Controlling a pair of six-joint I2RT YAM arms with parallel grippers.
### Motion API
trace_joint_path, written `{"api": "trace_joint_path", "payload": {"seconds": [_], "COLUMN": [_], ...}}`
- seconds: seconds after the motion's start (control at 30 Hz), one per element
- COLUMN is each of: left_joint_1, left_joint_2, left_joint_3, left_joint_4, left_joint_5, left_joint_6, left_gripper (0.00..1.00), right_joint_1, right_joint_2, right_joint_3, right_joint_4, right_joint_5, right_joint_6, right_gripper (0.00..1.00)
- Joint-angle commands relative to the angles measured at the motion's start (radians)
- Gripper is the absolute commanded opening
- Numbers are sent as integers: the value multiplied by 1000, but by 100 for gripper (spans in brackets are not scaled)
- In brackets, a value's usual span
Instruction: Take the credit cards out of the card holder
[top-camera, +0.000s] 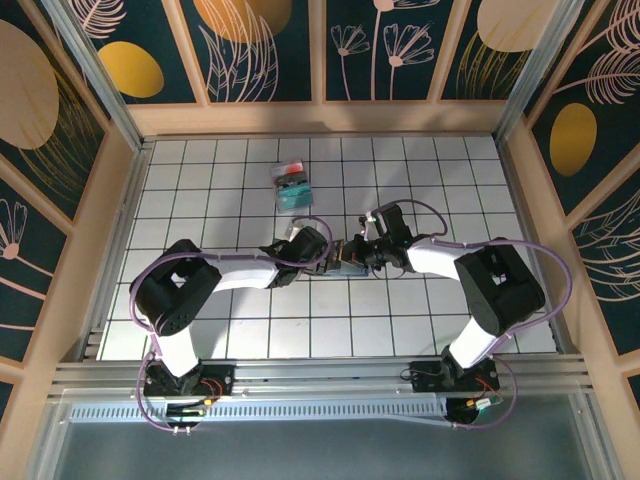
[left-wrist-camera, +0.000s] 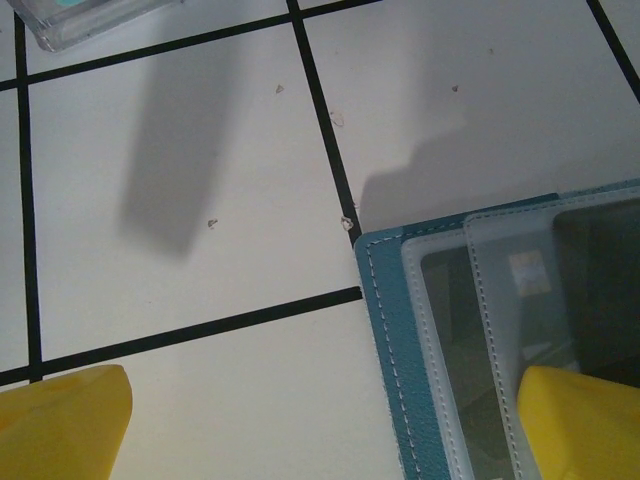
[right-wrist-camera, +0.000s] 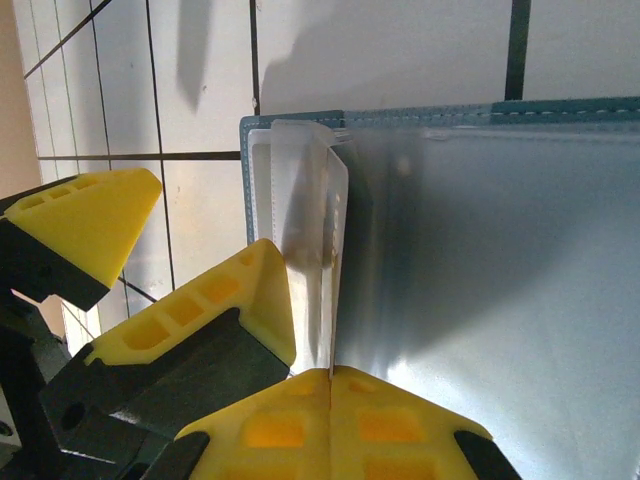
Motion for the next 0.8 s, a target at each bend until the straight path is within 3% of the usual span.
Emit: {"api": "trace_joint_path", "payload": {"seconds": [0.0, 0.2, 0.4, 0.6, 0.77], "left_joint_1": [-5, -6, -8, -9, -9], "left_joint_2": [16, 5, -1, -10, -16], "left_joint_3": [-3, -28, -30, -34, -37], "left_joint_4": [-16, -8, -1, -11, -46], "left_joint_5": [24, 49, 66, 57, 8], "left_joint_6": [16, -4, -17, -23, -43], "left_gripper": [99, 99, 99, 99, 99], "right_joint_1": [-7, -7, 2, 10, 10], "right_joint_2": [-20, -14, 9, 8, -29], "right_joint_3": [0, -46, -61, -33, 7], "right_joint_4": [71, 212, 271, 153, -23], "right_joint_5": [-1, -29, -20, 67, 200], "right_joint_6": [9, 71, 94, 40, -36], "right_gripper": [6, 14, 15, 0, 0]}}
